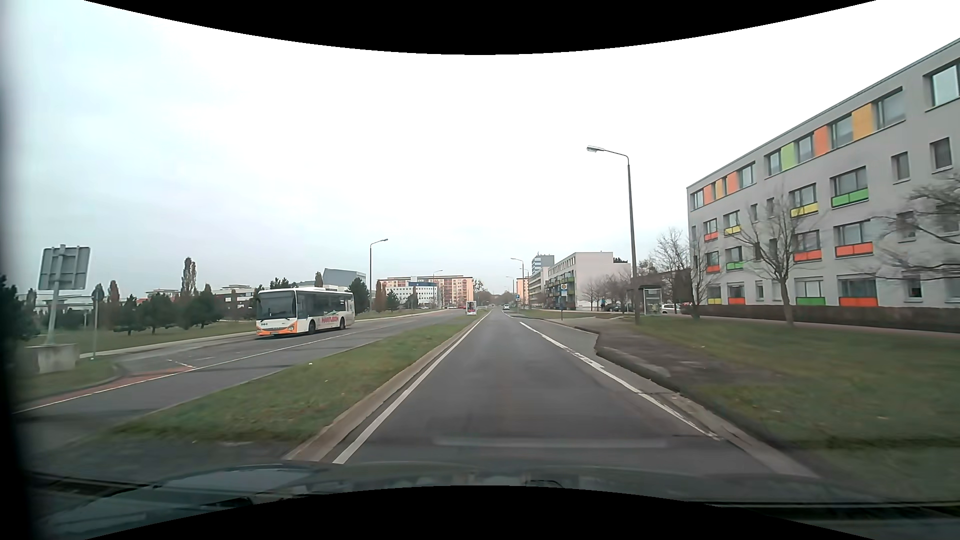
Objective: Follow the waypoints while adhering to traffic rules and regulations
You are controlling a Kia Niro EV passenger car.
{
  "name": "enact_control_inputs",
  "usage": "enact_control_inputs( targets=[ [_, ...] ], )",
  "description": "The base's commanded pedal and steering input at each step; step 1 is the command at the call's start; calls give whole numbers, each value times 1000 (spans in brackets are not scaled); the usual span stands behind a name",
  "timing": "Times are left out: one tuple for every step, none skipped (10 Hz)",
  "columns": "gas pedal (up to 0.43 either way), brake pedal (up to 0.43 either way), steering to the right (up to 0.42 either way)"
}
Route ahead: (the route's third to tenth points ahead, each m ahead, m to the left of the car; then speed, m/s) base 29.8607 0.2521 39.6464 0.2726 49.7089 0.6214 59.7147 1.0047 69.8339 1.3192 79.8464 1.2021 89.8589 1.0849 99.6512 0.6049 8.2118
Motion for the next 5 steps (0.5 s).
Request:
enact_control_inputs(
  targets=[
    [240, 0, -11],
    [220, 0, -10],
    [197, 0, -10],
    [189, 0, -9],
    [177, 0, -5]
  ],
)
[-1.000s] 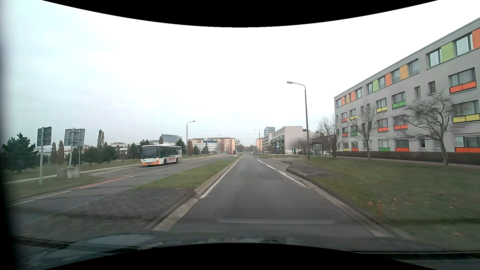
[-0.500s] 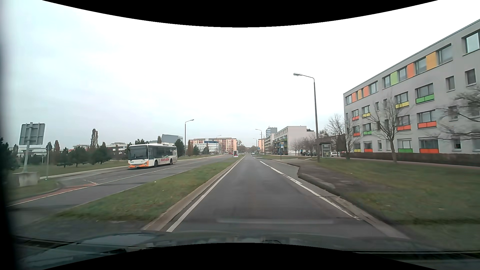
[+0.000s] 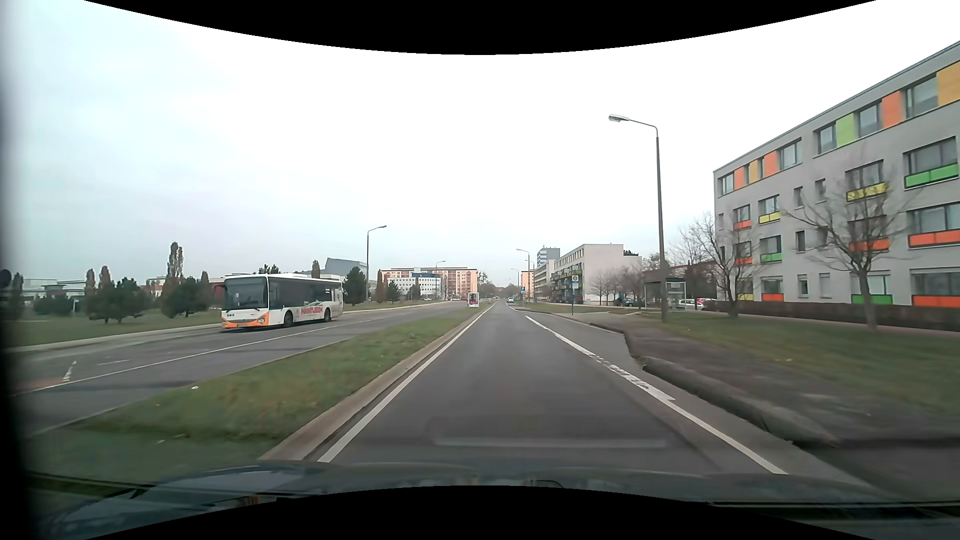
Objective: Follow the waypoints while adhering to traffic rules and regulations
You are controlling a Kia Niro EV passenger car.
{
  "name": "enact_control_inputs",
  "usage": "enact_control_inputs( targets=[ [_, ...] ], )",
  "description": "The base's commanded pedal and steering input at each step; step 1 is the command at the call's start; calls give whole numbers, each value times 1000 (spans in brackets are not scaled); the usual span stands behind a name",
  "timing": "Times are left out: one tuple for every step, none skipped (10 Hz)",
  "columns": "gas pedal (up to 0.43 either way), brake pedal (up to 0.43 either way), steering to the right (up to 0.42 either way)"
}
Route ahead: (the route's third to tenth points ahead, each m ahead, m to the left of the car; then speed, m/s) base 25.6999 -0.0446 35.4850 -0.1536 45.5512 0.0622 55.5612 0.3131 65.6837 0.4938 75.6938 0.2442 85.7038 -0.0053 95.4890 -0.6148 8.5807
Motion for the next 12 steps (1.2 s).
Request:
enact_control_inputs(
  targets=[
    [189, 0, -1],
    [189, 0, 1],
    [189, 0, 1],
    [189, 0, 1],
    [189, 0, 1],
    [189, 0, -5],
    [189, 0, -10],
    [189, 0, -10],
    [189, 0, -10],
    [189, 0, -10],
    [189, 0, -6],
    [189, 0, -3]
  ],
)
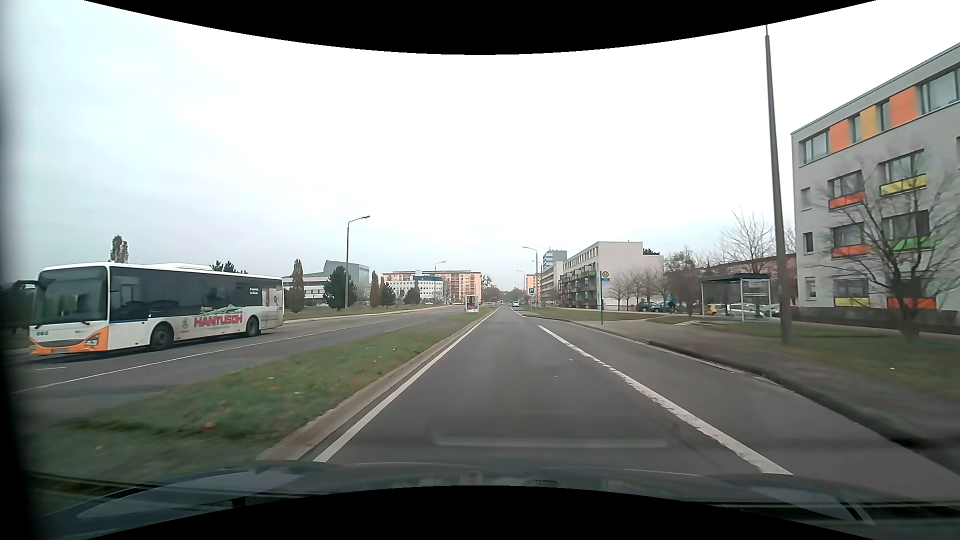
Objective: Follow the waypoints while adhering to traffic rules and regulations
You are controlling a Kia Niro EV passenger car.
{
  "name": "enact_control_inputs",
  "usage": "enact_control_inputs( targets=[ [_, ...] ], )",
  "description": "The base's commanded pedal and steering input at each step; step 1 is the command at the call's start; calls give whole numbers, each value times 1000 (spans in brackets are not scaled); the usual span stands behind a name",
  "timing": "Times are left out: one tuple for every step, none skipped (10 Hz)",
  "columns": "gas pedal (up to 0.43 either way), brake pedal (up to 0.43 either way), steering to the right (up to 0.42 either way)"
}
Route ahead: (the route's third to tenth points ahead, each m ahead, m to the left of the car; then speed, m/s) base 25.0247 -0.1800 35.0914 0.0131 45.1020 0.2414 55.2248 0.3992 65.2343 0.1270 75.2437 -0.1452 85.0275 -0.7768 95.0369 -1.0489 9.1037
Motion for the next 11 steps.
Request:
enact_control_inputs(
  targets=[
    [189, 0, -3],
    [189, 0, -2],
    [189, 0, -2],
    [189, 0, -3],
    [197, 0, -3],
    [197, 0, -2],
    [197, 0, -1],
    [197, 0, 1],
    [197, 0, 1],
    [197, 0, 1],
    [197, 0, 1]
  ],
)
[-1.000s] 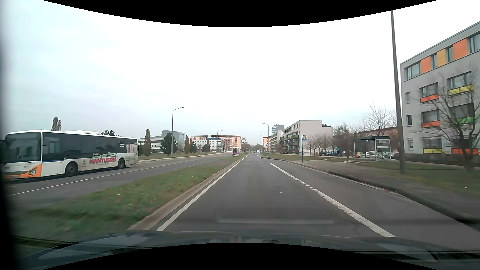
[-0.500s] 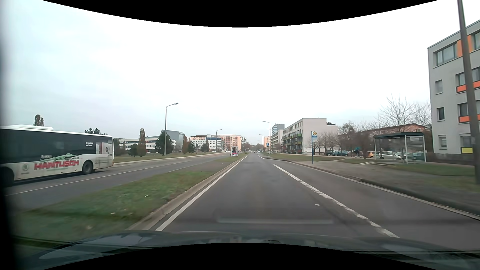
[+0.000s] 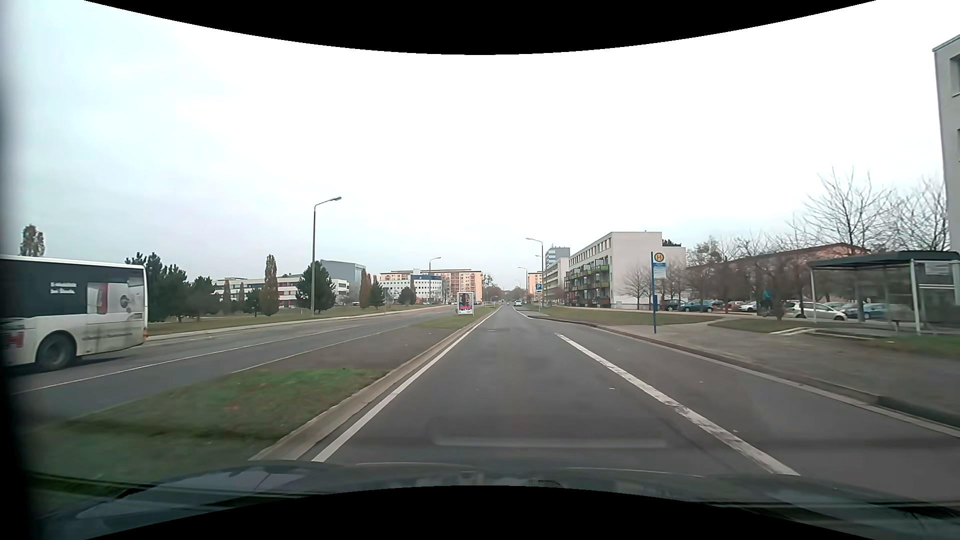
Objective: Follow the waypoints while adhering to traffic rules and regulations
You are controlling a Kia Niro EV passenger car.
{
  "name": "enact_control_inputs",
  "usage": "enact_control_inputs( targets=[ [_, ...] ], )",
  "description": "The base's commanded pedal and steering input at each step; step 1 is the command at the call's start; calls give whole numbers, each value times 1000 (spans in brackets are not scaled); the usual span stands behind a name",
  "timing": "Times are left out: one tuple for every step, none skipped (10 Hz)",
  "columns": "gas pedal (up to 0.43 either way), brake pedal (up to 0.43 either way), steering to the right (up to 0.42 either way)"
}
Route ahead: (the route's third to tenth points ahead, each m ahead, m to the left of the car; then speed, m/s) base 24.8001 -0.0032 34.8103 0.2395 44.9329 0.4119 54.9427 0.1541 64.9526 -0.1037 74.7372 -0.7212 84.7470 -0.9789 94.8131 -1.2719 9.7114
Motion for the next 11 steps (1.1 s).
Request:
enact_control_inputs(
  targets=[
    [197, 0, 0],
    [197, 0, 1],
    [197, 0, -4],
    [197, 0, -5],
    [197, 0, -5],
    [197, 0, -4],
    [197, 0, -1],
    [197, 0, 1],
    [197, 0, 1],
    [197, 0, 1],
    [197, 0, 1]
  ],
)
